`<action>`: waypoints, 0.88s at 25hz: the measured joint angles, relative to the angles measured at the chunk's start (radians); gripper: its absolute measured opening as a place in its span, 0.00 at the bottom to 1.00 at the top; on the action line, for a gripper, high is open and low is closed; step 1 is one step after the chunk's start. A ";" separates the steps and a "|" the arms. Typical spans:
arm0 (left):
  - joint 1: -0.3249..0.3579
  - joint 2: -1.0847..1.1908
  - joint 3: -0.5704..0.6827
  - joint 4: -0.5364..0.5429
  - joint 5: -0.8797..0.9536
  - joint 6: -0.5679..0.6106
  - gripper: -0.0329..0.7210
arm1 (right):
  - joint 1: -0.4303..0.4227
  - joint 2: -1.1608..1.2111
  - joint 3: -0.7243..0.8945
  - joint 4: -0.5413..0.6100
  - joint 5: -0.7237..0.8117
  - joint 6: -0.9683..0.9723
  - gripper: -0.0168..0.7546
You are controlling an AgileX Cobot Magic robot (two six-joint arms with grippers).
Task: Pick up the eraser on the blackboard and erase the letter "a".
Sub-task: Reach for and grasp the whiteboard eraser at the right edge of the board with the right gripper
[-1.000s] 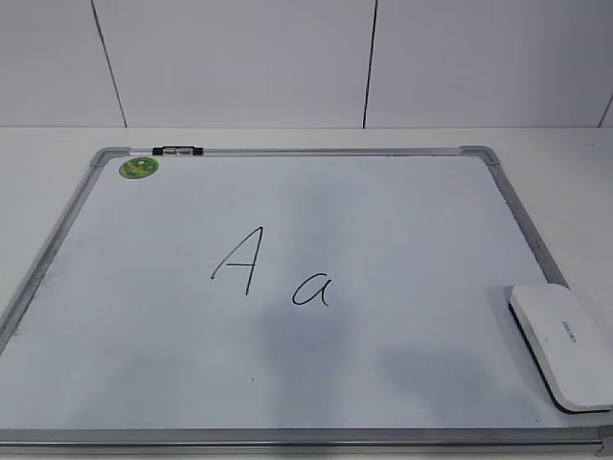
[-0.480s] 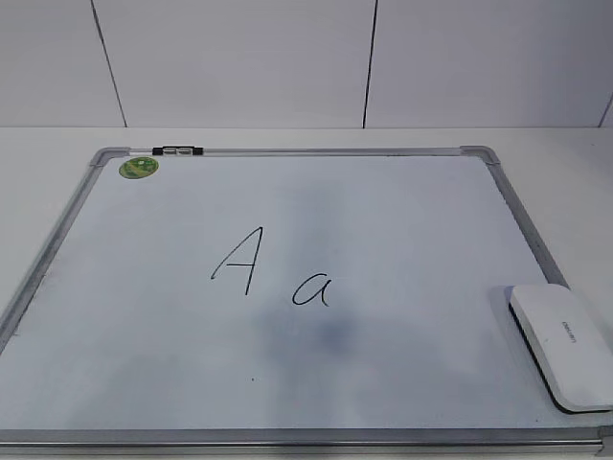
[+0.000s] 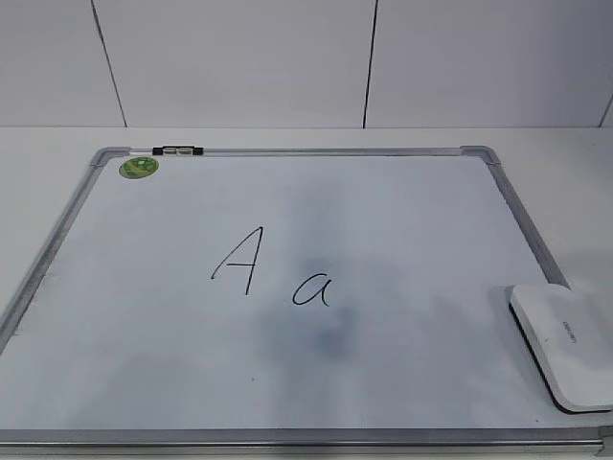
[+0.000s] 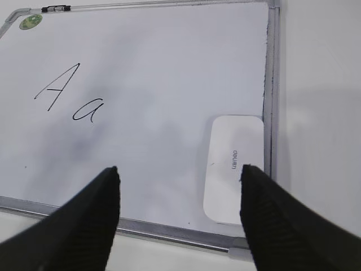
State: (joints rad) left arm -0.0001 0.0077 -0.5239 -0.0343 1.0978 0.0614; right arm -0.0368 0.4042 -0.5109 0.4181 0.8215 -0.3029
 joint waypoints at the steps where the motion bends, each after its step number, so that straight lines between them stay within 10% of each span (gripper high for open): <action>1: 0.000 0.000 0.000 0.000 0.000 0.000 0.36 | 0.000 0.023 0.000 0.012 -0.004 -0.010 0.70; 22: 0.000 0.000 0.000 0.000 0.000 0.000 0.36 | 0.000 0.237 -0.063 0.055 0.061 0.012 0.70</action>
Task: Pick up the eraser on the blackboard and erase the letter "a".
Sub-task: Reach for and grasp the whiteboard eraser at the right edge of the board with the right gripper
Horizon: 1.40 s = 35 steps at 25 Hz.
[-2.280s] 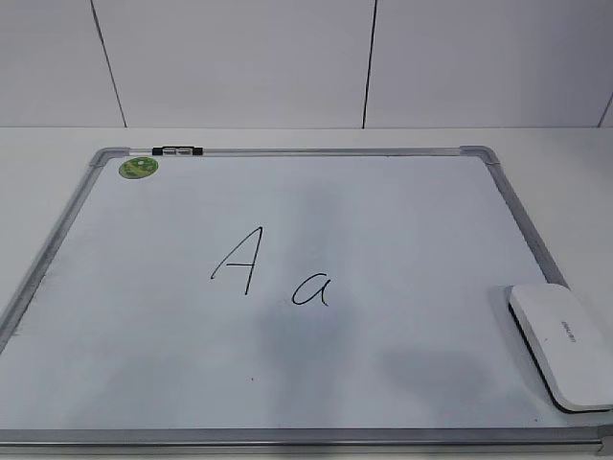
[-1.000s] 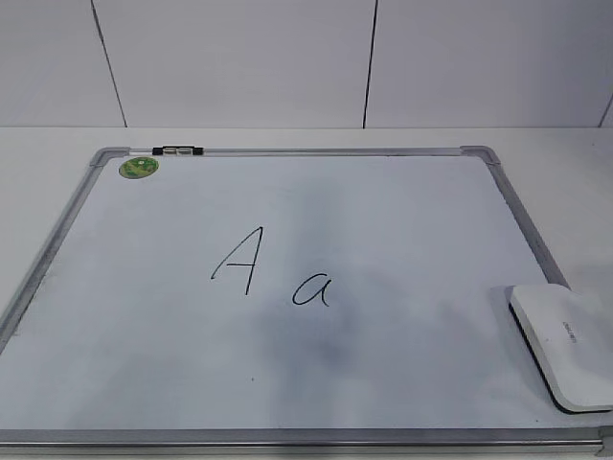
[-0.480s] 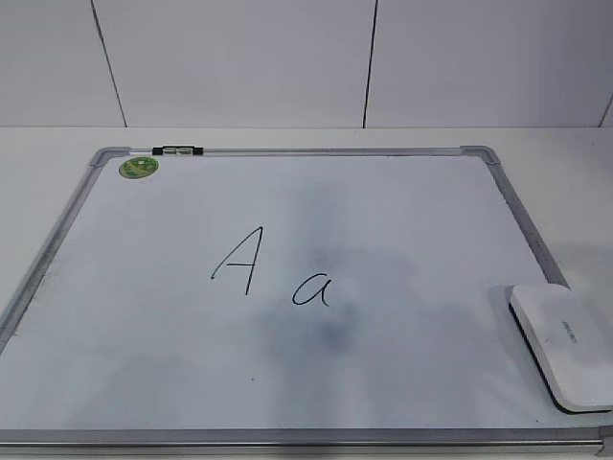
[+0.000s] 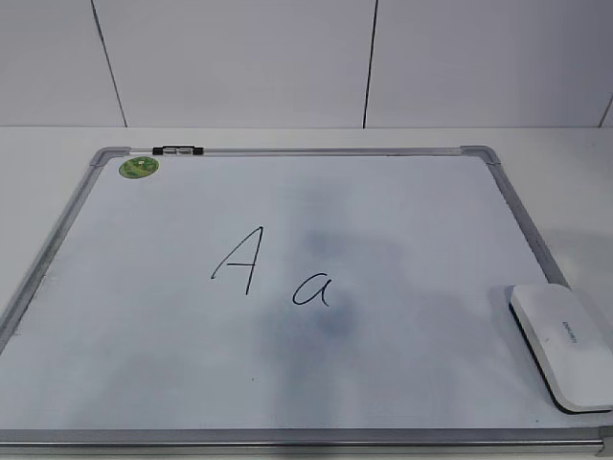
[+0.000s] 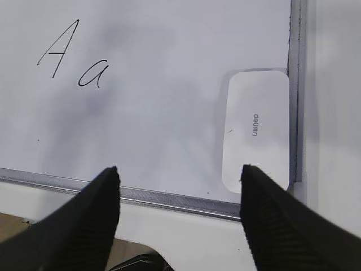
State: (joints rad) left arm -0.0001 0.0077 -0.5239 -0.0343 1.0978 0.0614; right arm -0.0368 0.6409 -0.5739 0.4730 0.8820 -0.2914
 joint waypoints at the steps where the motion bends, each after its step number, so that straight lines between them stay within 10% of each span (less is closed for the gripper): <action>1: 0.000 0.000 0.000 0.000 0.000 0.000 0.36 | 0.002 0.011 -0.011 -0.005 0.002 0.005 0.70; 35: 0.000 0.000 0.000 0.000 0.000 0.000 0.36 | 0.035 0.602 -0.334 -0.281 0.219 0.291 0.88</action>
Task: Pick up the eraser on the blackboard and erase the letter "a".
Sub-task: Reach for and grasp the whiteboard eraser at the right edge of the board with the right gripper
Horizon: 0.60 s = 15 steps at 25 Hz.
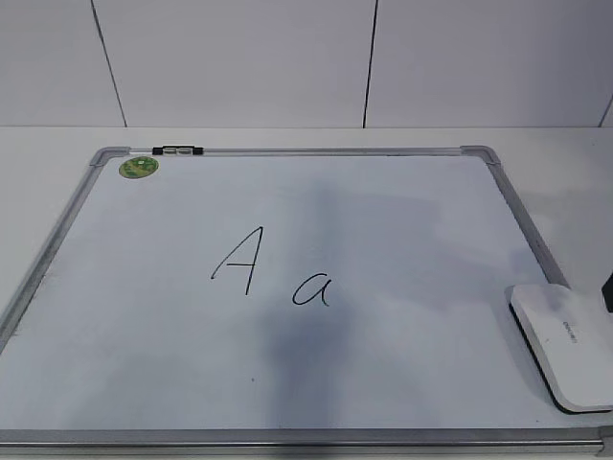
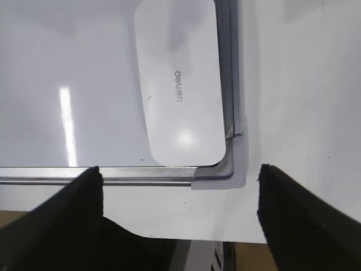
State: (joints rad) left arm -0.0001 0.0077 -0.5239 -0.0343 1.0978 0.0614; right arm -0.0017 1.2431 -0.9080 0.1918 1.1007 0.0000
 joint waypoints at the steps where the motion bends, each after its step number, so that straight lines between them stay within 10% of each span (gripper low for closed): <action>1: 0.000 0.000 0.000 0.000 0.000 0.000 0.36 | 0.000 0.019 -0.008 -0.004 0.005 0.000 0.88; 15: 0.000 0.000 0.000 0.000 0.000 0.000 0.36 | 0.177 0.260 -0.124 -0.180 0.014 0.191 0.88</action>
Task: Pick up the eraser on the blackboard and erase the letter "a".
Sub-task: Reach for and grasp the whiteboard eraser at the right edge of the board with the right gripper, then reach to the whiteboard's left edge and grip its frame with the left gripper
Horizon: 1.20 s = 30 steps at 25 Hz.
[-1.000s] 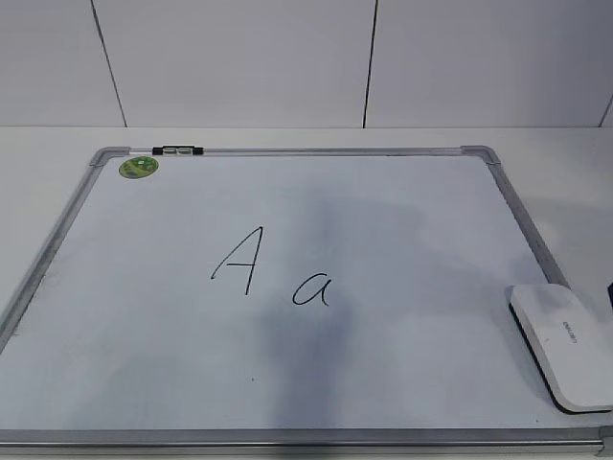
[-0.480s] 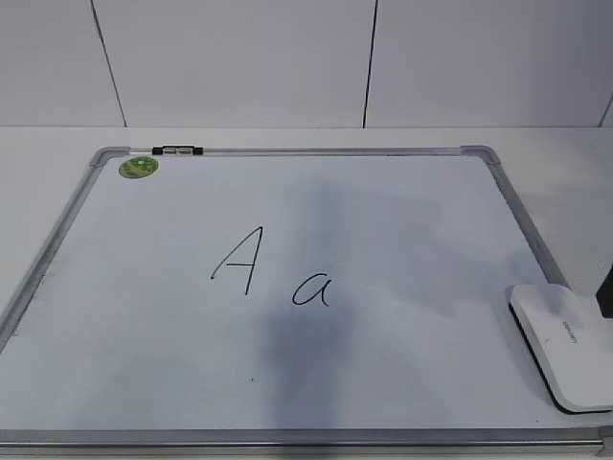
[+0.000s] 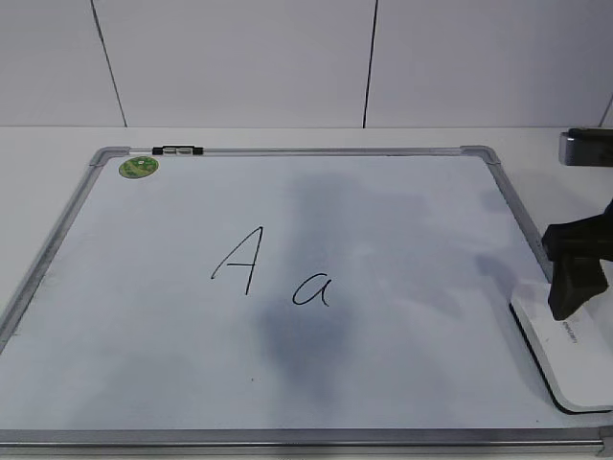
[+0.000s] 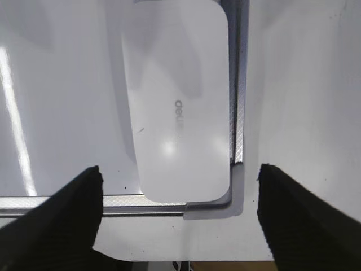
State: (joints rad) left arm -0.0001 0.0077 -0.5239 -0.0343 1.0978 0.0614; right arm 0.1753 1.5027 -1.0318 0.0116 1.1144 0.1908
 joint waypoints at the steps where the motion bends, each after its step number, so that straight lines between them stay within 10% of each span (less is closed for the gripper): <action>1: 0.000 0.000 0.000 0.000 0.000 0.000 0.36 | 0.000 0.017 -0.005 -0.002 -0.002 0.005 0.88; 30: 0.000 0.000 0.000 0.000 0.000 0.000 0.36 | 0.000 0.238 -0.013 -0.012 -0.087 0.039 0.88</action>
State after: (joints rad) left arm -0.0001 0.0077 -0.5239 -0.0343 1.0978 0.0614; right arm 0.1753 1.7403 -1.0451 0.0000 1.0271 0.2297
